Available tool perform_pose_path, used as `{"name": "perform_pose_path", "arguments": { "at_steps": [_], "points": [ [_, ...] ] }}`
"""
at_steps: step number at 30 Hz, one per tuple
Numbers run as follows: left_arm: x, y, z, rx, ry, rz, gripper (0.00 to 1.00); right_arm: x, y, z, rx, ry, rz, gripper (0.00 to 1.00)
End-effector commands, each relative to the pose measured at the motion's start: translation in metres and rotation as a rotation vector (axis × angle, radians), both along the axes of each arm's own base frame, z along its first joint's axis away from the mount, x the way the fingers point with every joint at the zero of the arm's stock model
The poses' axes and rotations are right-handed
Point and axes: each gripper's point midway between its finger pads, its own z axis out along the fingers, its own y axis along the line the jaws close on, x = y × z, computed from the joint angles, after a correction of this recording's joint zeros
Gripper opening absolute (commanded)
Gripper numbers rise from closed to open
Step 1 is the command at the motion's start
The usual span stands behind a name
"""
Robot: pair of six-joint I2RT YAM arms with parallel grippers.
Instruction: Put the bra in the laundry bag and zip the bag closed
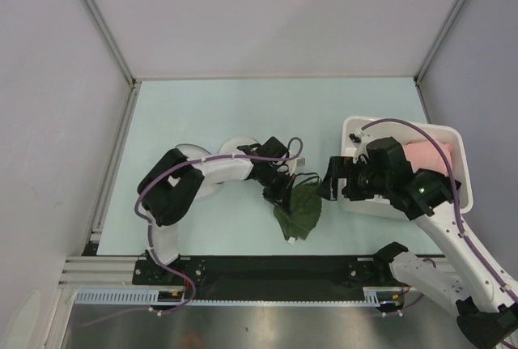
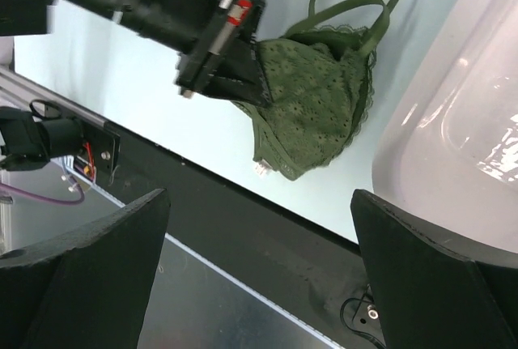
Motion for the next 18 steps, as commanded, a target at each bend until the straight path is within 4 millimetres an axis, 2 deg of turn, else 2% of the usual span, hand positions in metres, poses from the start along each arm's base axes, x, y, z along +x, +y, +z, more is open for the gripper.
{"name": "perform_pose_path", "arguments": {
  "at_steps": [1,3,4,7,11,15,18],
  "points": [
    [0.018,0.012,0.047,-0.044,-0.185,0.058,0.0,0.003,0.012,-0.001,0.024,-0.003,0.078,1.0],
    [0.022,0.022,0.06,-0.05,-0.23,0.09,0.0,0.004,0.019,-0.001,0.038,0.008,0.117,1.0],
    [0.025,0.027,0.079,-0.067,-0.285,0.113,0.0,0.005,0.023,0.0,0.041,0.004,0.138,1.0],
    [0.029,0.042,0.101,-0.089,-0.338,0.166,0.0,0.012,0.035,0.003,0.071,0.002,0.187,1.0],
    [0.032,0.07,0.145,-0.128,-0.462,0.261,0.0,0.022,0.056,0.016,0.144,-0.015,0.25,1.0],
    [0.03,0.098,0.164,-0.11,-0.441,0.348,0.0,0.033,0.083,0.035,0.266,-0.057,0.325,1.0],
    [0.022,0.102,0.183,-0.164,-0.409,0.362,0.0,0.029,0.106,0.046,0.336,-0.072,0.411,1.0]
  ]
}}
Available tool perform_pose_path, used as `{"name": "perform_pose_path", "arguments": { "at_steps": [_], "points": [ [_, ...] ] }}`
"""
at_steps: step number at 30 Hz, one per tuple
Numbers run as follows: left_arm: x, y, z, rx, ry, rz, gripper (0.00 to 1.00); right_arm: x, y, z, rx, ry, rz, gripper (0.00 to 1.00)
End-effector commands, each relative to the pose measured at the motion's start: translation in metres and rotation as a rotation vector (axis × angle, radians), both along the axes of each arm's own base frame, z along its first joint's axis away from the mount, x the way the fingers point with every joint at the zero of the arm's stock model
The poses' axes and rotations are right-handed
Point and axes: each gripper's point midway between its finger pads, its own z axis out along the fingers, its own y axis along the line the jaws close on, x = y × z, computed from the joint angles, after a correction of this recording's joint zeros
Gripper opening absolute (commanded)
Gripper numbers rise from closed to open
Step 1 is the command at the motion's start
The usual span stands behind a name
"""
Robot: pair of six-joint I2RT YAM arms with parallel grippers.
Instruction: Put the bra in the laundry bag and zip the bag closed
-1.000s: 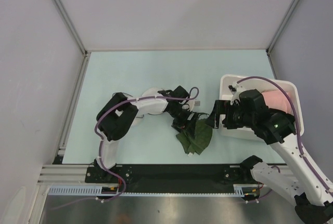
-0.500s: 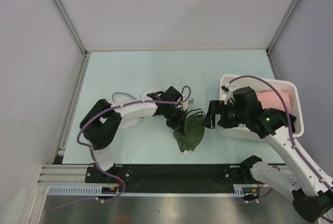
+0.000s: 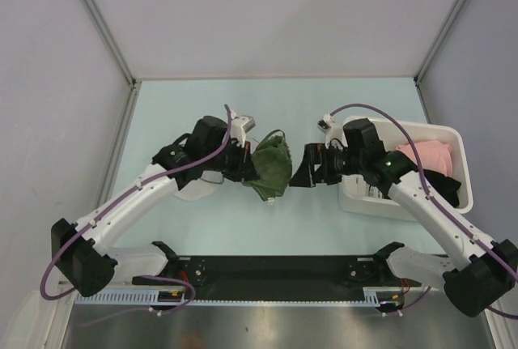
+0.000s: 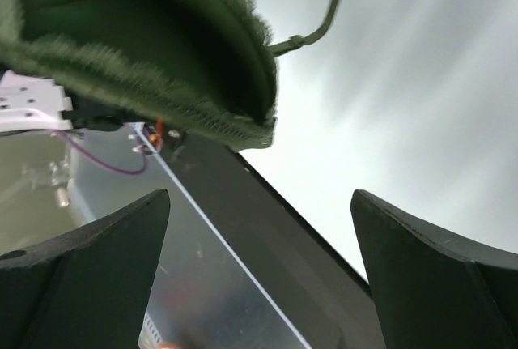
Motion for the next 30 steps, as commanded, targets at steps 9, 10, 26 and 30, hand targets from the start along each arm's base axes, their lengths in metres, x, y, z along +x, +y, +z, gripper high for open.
{"name": "perform_pose_path", "arguments": {
  "at_steps": [9,10,26,30],
  "points": [
    [-0.008,0.026,0.052,-0.131,0.095,0.131,0.0,-0.002,0.078,0.033,0.255,-0.044,0.231,1.0],
    [0.001,0.031,0.061,-0.147,0.079,0.177,0.0,0.0,0.08,0.034,0.266,-0.044,0.22,1.0],
    [0.061,0.046,0.135,-0.359,-0.043,0.532,0.0,0.029,0.119,0.063,0.419,0.048,0.121,1.0],
    [0.064,0.041,0.146,-0.446,-0.057,0.534,0.0,0.044,0.13,0.088,0.543,0.033,0.079,1.0]
  ]
}}
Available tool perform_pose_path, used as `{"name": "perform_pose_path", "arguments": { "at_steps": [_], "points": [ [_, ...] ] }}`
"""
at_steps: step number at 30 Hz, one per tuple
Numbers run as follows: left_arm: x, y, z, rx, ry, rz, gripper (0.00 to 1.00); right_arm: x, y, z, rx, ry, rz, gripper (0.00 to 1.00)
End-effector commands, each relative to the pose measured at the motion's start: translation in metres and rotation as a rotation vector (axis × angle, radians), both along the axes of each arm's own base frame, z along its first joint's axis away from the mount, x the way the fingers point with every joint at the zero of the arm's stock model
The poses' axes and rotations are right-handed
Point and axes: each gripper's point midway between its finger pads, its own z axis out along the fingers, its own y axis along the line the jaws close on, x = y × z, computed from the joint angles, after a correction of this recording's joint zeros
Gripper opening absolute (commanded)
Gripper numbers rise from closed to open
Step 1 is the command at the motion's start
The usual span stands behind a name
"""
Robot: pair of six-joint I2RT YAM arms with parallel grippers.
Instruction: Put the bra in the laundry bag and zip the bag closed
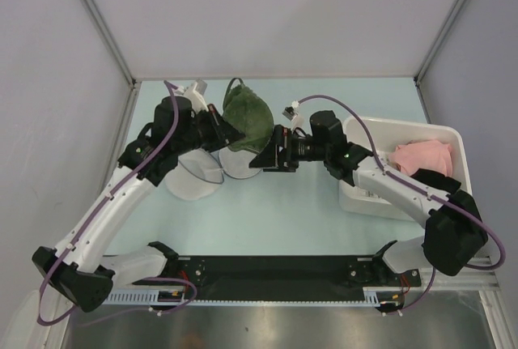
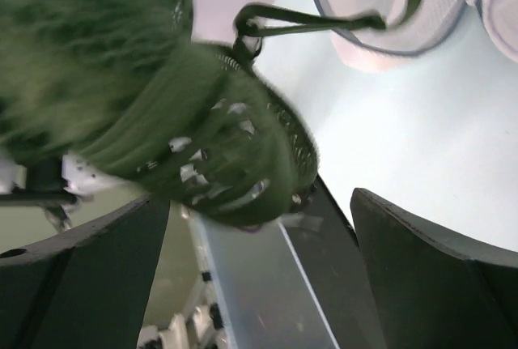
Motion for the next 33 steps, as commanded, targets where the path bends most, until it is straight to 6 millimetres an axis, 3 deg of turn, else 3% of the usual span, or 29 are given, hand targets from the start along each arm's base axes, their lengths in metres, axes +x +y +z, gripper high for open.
{"name": "perform_pose_path", "arguments": {
  "at_steps": [1,5,8,10,17,26,33],
  "points": [
    [0.01,-0.003,0.046,-0.162,-0.116,0.042,0.0,0.019,0.016,0.059,0.202,-0.047,-0.047,1.0],
    [0.009,-0.005,0.048,-0.182,-0.105,0.021,0.0,0.037,0.017,0.079,0.295,0.011,-0.146,1.0],
    [0.006,-0.002,0.044,-0.179,-0.103,0.03,0.0,0.039,0.017,0.094,0.363,0.032,-0.164,0.99],
    [0.005,0.002,0.043,-0.174,-0.11,0.043,0.0,0.041,0.016,0.096,0.356,0.037,-0.171,0.97],
    [0.008,0.016,0.054,-0.152,-0.164,0.105,0.0,0.041,0.003,0.072,0.217,0.064,-0.231,1.0],
    [0.01,0.02,0.058,-0.118,-0.174,0.113,0.0,0.033,0.006,0.11,0.289,0.019,-0.199,1.0],
    [0.01,0.022,0.06,-0.117,-0.192,0.117,0.0,0.033,0.013,0.119,0.316,0.033,-0.19,0.97]
  ]
}}
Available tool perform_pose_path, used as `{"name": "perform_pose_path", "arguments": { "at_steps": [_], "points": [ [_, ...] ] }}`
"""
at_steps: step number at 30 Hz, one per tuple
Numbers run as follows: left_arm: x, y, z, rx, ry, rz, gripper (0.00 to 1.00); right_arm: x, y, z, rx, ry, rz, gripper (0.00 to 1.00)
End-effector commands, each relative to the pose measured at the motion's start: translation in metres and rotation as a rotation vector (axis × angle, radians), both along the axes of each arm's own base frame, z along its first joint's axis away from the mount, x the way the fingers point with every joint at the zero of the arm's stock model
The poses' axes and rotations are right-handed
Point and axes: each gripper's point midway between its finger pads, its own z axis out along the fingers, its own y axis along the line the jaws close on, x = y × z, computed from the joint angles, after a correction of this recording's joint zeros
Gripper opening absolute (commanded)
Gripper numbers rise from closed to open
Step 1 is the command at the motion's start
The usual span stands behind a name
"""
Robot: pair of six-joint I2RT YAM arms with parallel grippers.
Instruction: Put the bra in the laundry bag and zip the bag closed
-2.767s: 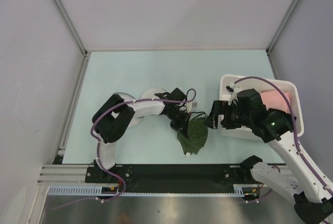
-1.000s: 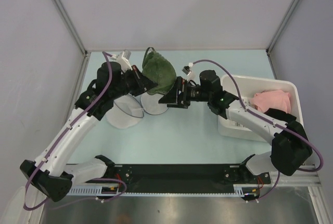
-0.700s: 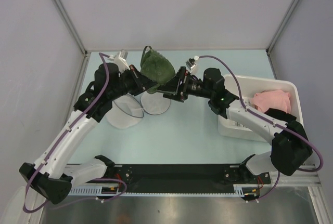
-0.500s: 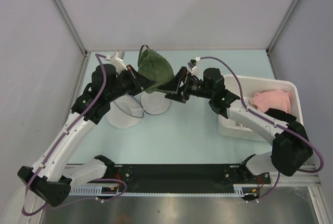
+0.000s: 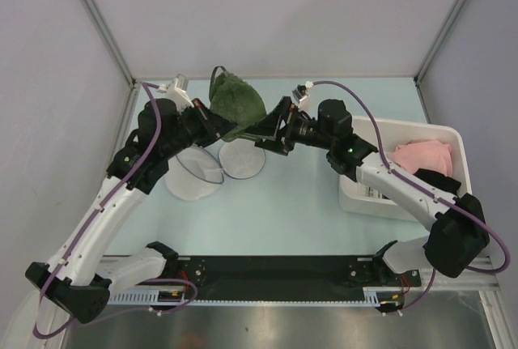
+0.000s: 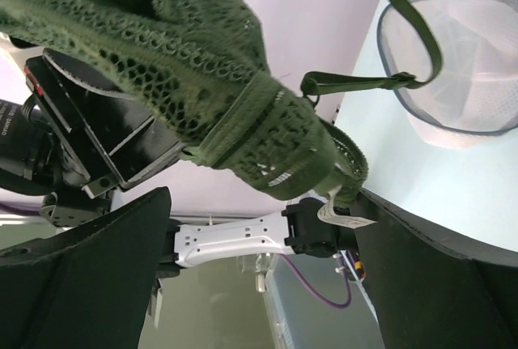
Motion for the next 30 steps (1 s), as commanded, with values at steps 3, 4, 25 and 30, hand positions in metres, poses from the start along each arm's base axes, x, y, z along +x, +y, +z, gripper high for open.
{"name": "perform_pose_path", "arguments": {
  "at_steps": [3,4,25,30],
  "points": [
    [-0.002,0.004,0.024,-0.022,-0.074,0.001,0.0,-0.003,0.002,0.044,0.104,-0.069,0.005,0.96],
    [-0.003,0.004,0.025,-0.024,-0.075,-0.003,0.0,-0.002,0.004,0.044,0.111,-0.058,0.008,0.96],
    [-0.032,-0.006,-0.004,-0.105,0.024,-0.095,0.0,0.013,0.017,0.055,0.179,-0.085,0.014,0.88],
    [-0.031,-0.004,-0.01,-0.103,0.061,-0.07,0.0,0.011,0.021,0.057,0.187,-0.118,0.028,0.77]
  ]
}}
